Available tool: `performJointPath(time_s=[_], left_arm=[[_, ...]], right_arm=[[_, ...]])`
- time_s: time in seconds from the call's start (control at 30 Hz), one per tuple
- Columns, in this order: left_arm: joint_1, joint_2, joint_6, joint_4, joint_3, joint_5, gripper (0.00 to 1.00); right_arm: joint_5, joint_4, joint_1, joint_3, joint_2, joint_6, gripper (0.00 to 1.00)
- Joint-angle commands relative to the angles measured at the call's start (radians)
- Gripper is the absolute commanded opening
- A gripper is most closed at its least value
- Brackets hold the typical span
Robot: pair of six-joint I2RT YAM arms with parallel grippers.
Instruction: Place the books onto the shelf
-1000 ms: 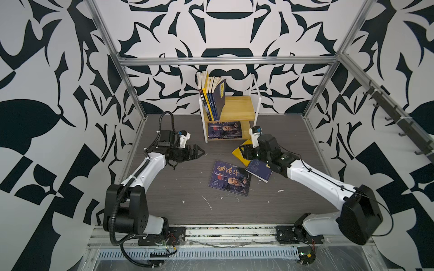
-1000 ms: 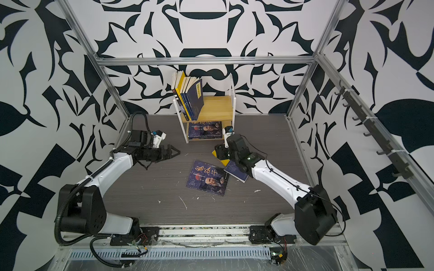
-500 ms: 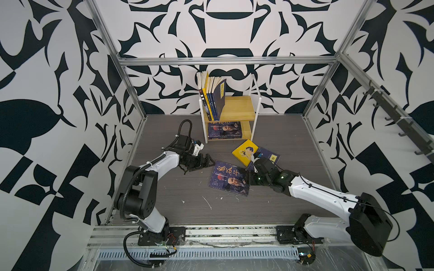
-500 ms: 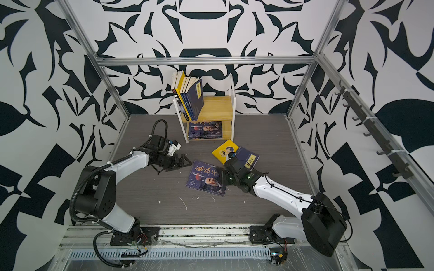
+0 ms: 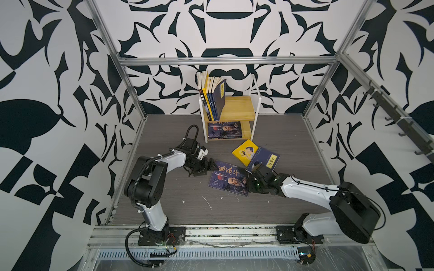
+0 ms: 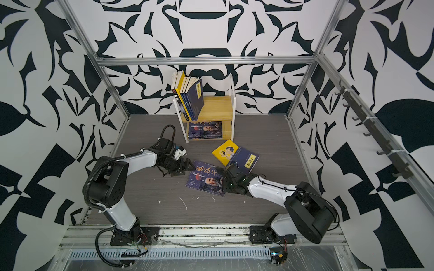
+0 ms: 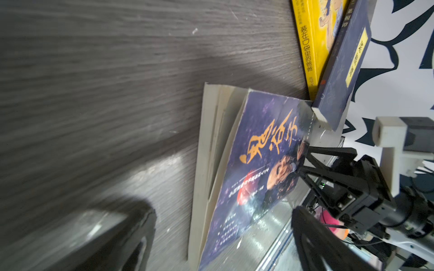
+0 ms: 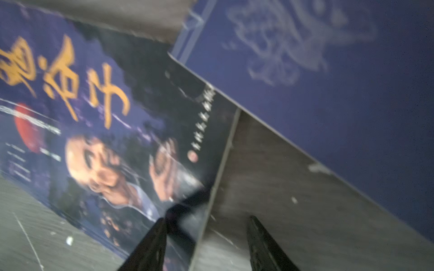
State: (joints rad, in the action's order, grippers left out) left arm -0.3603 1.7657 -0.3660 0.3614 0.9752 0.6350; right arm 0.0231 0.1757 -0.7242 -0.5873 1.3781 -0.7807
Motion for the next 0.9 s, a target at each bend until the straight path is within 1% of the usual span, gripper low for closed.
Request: performJointPath(time_s=[0.0, 0.13, 0.17, 0.27, 0.37, 0.43, 0.57, 0.8, 0.87], left_arm=[[-0.004, 0.043, -0.023, -0.006, 0.033, 0.048, 0.89], [-0.007, 0.06, -0.03, 0.002, 0.046, 0.056, 0.86], [-0.008, 0.061, -0.03, 0.006, 0.049, 0.056, 0.82], [-0.008, 0.051, -0.033, 0.021, 0.056, 0.061, 0.76], [-0.008, 0.016, -0.04, 0.025, 0.057, 0.063, 0.68], [-0.008, -0.005, -0.042, 0.03, 0.053, 0.065, 0.64], [-0.007, -0.052, -0.042, 0.035, 0.035, 0.064, 0.51], [0.007, -0.106, -0.046, 0.046, 0.022, 0.065, 0.41], [0.015, -0.122, -0.054, 0.041, 0.014, 0.067, 0.34]], right_arm=[[0.028, -0.07, -0.019, -0.028, 0.051, -0.009, 0.58], [0.056, -0.113, -0.046, -0.075, 0.128, 0.005, 0.58], [0.058, -0.117, -0.053, -0.088, 0.145, 0.008, 0.58], [0.064, -0.123, -0.07, -0.127, 0.189, 0.014, 0.58], [0.063, -0.135, -0.082, -0.152, 0.217, 0.019, 0.58], [0.07, -0.136, -0.084, -0.17, 0.23, 0.031, 0.58], [0.067, -0.134, -0.084, -0.199, 0.248, 0.054, 0.58], [0.065, -0.111, -0.084, -0.233, 0.255, 0.087, 0.59], [0.056, -0.1, -0.083, -0.234, 0.244, 0.098, 0.59]])
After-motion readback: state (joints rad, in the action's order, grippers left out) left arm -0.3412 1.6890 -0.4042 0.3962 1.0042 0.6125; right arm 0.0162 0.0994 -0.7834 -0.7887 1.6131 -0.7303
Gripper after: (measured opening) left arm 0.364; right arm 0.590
